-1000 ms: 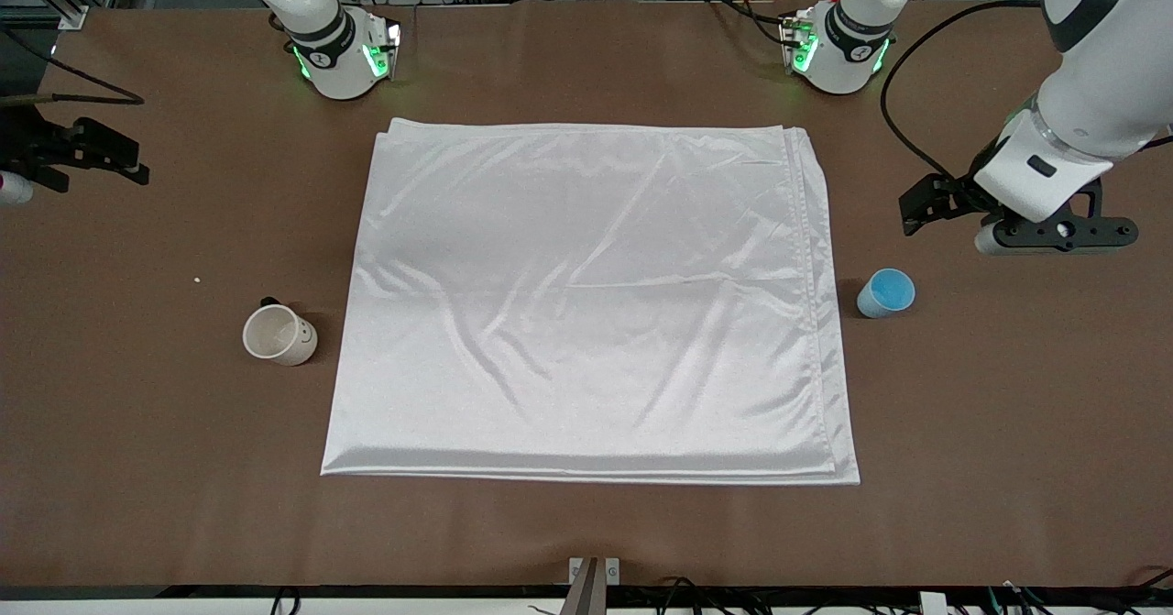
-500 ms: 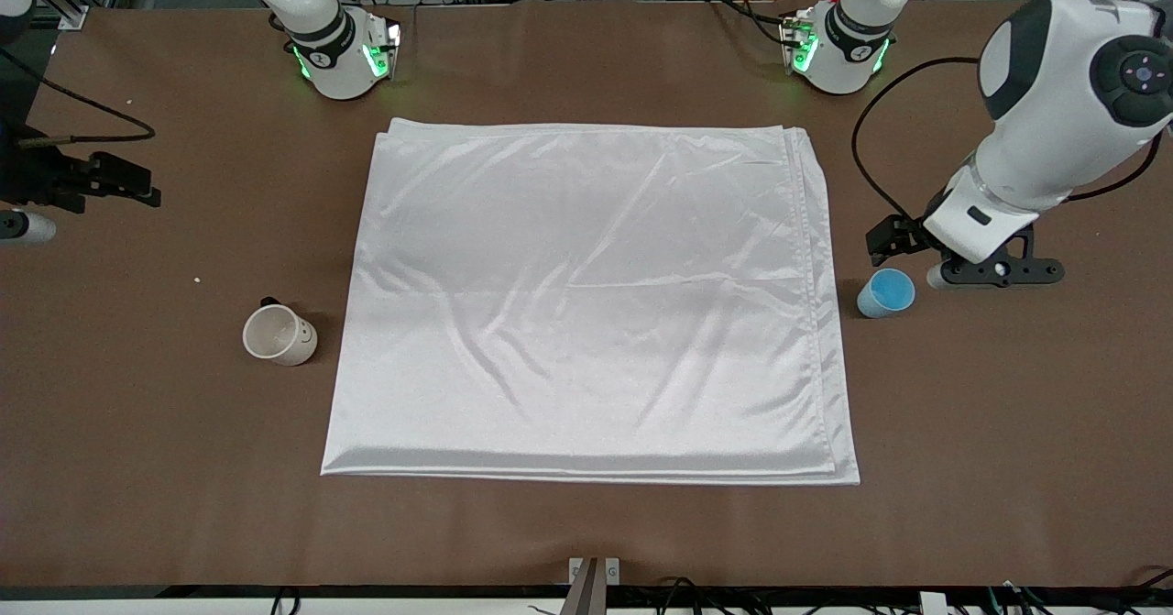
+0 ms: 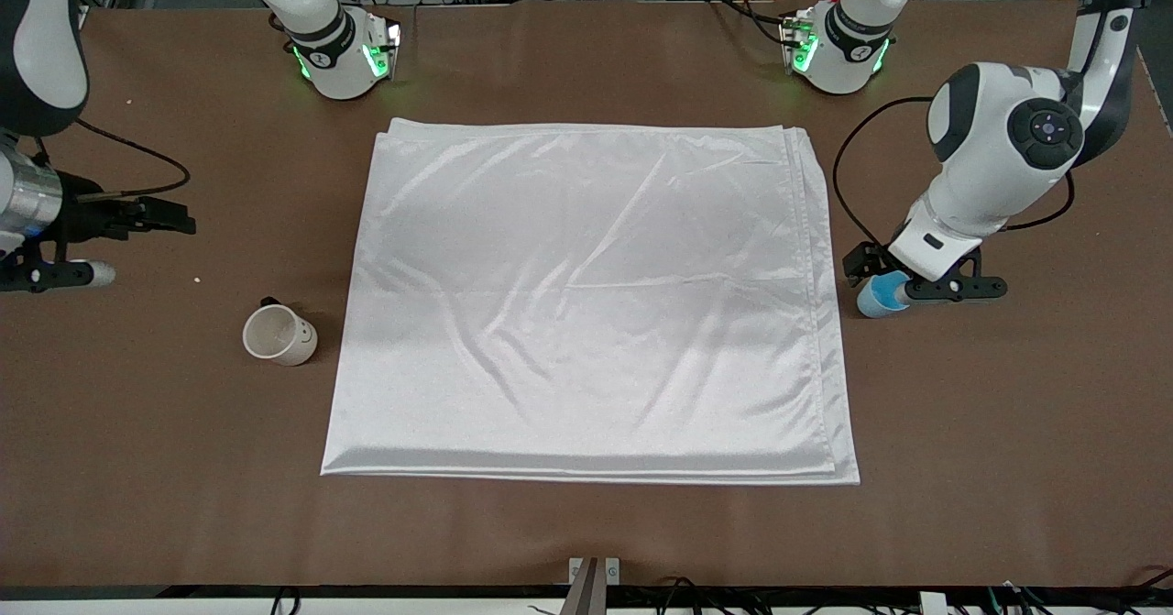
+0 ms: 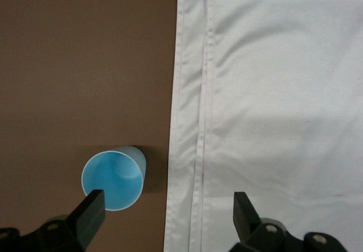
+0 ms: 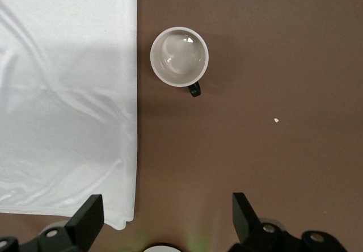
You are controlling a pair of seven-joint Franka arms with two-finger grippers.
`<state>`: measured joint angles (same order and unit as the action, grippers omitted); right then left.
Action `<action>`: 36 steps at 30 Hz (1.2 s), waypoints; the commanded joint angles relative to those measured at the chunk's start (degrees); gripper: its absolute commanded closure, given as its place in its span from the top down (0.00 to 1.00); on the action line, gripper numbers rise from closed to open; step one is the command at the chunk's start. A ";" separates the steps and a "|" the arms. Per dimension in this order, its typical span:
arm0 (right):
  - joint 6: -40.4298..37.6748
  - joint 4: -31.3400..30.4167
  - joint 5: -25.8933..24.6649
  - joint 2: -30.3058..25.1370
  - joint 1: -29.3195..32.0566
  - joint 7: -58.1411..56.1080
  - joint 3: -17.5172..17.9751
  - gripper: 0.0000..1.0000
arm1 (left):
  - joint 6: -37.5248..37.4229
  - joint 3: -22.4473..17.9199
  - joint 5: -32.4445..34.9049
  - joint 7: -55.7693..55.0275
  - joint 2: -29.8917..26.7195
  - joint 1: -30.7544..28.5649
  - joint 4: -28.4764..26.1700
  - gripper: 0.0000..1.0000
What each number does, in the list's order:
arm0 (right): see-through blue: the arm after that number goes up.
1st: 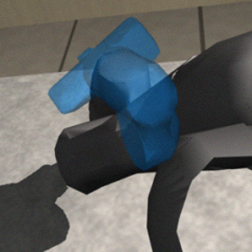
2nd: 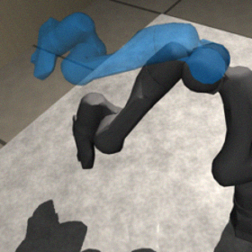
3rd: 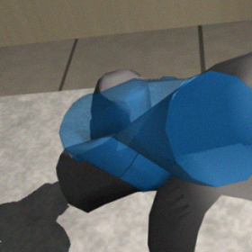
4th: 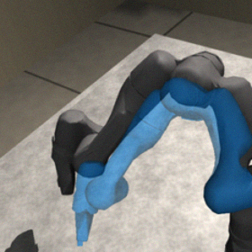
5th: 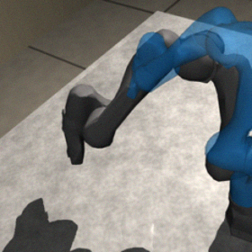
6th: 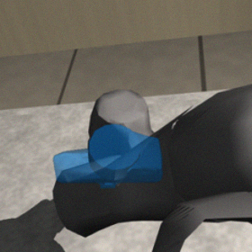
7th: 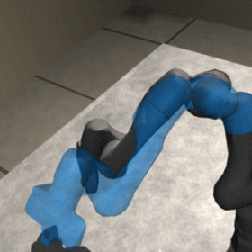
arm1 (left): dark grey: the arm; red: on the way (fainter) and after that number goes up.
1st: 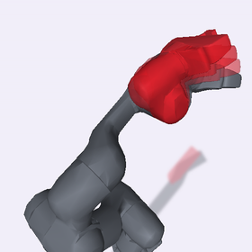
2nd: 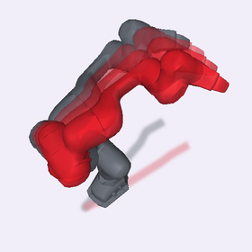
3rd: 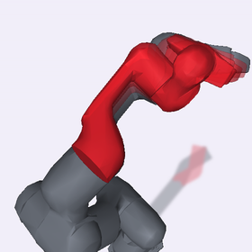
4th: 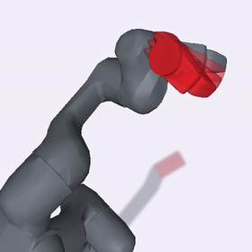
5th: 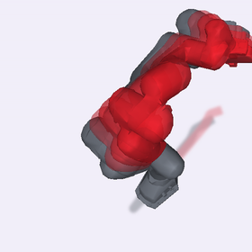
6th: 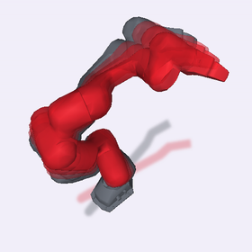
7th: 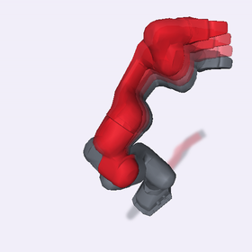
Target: Place blue cup into white mug on cloth
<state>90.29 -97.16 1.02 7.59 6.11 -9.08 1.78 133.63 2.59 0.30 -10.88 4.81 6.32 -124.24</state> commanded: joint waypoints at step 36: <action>43.91 -26.85 -0.58 7.44 2.07 -12.63 0.50 0.83 | 15.25 0.14 0.05 1.92 10.04 -2.54 -7.94 1.00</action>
<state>132.02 -124.20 1.02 13.40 7.16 -20.83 1.66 146.80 2.65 0.31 -10.05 14.24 4.52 -131.44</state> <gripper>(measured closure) 0.132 0.000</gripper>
